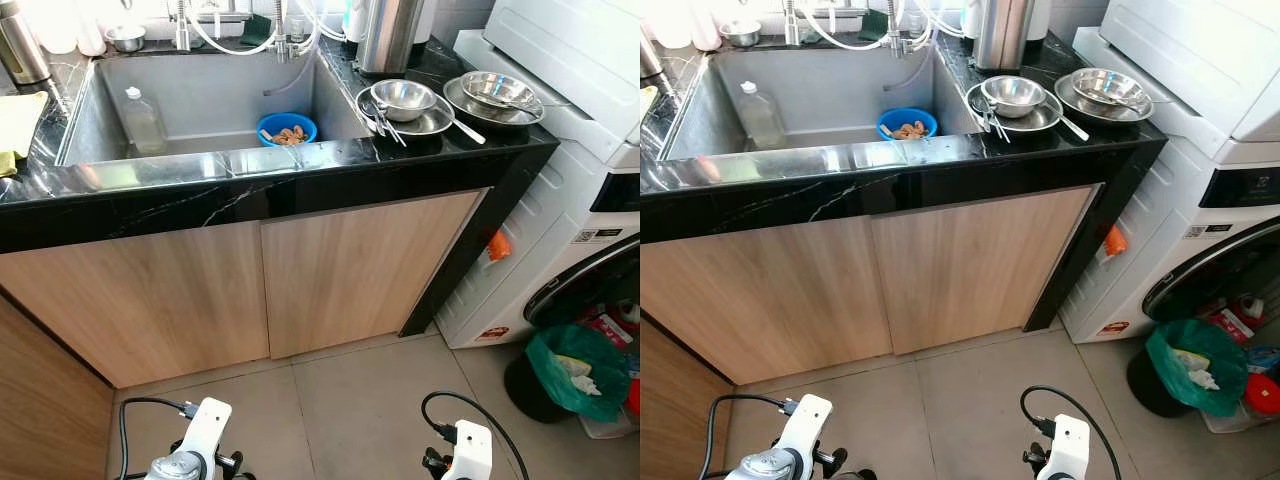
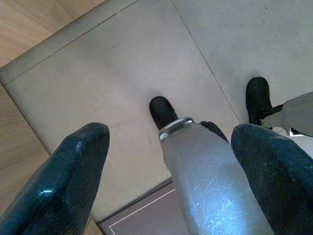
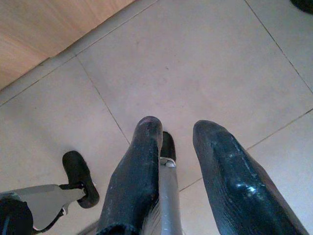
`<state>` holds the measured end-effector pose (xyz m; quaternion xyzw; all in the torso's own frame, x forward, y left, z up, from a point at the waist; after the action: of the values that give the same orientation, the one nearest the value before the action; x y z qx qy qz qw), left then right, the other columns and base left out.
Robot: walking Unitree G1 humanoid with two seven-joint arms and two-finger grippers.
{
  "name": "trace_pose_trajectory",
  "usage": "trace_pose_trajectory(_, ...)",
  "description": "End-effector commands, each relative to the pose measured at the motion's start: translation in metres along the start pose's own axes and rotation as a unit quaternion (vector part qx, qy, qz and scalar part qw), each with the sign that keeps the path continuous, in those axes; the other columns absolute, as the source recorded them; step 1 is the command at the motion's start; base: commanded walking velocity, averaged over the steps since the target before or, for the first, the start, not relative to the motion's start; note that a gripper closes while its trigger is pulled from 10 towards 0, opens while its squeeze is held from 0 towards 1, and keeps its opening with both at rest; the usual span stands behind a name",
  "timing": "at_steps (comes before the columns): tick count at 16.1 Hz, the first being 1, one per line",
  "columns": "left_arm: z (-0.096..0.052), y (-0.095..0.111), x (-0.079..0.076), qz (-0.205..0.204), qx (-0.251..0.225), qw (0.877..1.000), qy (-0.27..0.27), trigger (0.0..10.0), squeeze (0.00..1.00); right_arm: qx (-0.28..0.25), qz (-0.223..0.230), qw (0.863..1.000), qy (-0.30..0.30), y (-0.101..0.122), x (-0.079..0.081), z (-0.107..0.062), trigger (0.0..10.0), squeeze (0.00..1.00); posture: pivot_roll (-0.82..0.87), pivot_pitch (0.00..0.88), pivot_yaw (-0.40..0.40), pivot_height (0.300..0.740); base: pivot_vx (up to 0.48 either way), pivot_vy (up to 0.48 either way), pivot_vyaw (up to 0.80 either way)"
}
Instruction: Kitchen organization
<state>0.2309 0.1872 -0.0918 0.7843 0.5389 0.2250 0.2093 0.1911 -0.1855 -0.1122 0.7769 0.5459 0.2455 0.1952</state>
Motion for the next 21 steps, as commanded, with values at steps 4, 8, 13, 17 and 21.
trace_pose_trajectory(4, -0.0009, -0.0063, 0.0017, -0.061, 0.0, 0.998, 0.019, 10.0, 0.0, 0.005, 0.011, 1.0, -0.01, -0.0032, -0.0052, -0.001, 10.0, 0.0, 0.23, 0.108, -0.098, 0.736, 0.48, 0.0, 0.46)
trace_pose_trajectory(8, -0.0013, -0.0069, 0.0046, -0.079, -0.004, 0.996, 0.04, 10.0, 0.0, 0.001, 0.012, 1.0, -0.006, -0.0023, -0.0045, -0.0011, 10.0, 0.0, 0.23, 0.103, -0.098, 0.736, 0.48, 0.0, 0.0)
trace_pose_trajectory(13, -0.0012, -0.0075, 0.0042, -0.08, -0.003, 0.996, 0.042, 10.0, 0.0, 0.002, -0.014, 1.0, -0.003, -0.0012, -0.0054, -0.0011, 10.0, 0.0, 0.23, 0.095, -0.101, 0.736, 0.48, 0.0, 0.32)
trace_pose_trajectory(17, -0.0013, -0.0078, 0.0047, -0.077, -0.001, 0.996, 0.045, 10.0, 0.0, 0.005, -0.012, 1.0, 0.001, -0.0019, -0.0048, -0.0011, 10.0, 0.0, 0.23, 0.1, -0.102, 0.736, 0.12, 0.0, 0.63)
trace_pose_trajectory(21, -0.0011, -0.0074, 0.0045, -0.078, -0.001, 0.996, 0.044, 10.0, 0.0, 0.007, -0.01, 1.0, 0.01, -0.002, -0.0034, -0.001, 10.0, 0.0, 0.22, 0.107, -0.102, 0.736, 0.0, 0.0, 0.25)
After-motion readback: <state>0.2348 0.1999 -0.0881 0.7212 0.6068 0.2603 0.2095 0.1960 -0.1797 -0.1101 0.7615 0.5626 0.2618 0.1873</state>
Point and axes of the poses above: a point about 5 cm out from each wrist's last joint towards the gripper, its own z axis pointing out of the wrist towards the gripper, its own y axis along the axis of the wrist's last joint, x = y × z, the point moved 3 cm from there along z, pointing out of the wrist towards the gripper, and after that the axes turned 2 degrees about z, right-handed, at the moved point
